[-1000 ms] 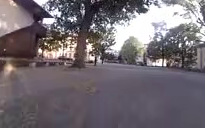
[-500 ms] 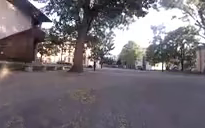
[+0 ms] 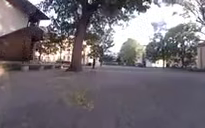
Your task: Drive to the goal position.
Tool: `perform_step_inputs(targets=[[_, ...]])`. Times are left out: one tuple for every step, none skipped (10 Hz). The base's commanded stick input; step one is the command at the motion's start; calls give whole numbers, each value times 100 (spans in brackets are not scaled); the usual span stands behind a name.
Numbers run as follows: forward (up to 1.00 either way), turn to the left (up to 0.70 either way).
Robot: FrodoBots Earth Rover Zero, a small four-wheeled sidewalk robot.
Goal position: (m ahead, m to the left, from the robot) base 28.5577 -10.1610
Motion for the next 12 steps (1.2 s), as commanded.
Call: perform_step_inputs(targets=[[70,0],[70,0],[70,0],[70,0],[70,0],[70,0],[70,0],[70,0],[70,0],[70,0],[70,0],[70,0]])
